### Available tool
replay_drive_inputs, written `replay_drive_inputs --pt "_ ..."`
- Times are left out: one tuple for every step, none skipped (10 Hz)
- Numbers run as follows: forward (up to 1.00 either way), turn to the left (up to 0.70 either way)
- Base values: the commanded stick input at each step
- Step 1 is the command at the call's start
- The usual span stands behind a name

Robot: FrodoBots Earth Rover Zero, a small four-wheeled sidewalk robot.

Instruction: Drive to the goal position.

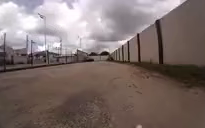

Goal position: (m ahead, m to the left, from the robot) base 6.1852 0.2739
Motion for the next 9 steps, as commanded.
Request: replay_drive_inputs --pt "0.5 -0.01" --pt "0.5 -0.01" --pt "0.5 -0.01" --pt "0.5 -0.01" --pt "0.5 -0.01" --pt "0.5 -0.01" --pt "0.5 -0.01" --pt "0.5 -0.01" --pt "0.5 -0.01"
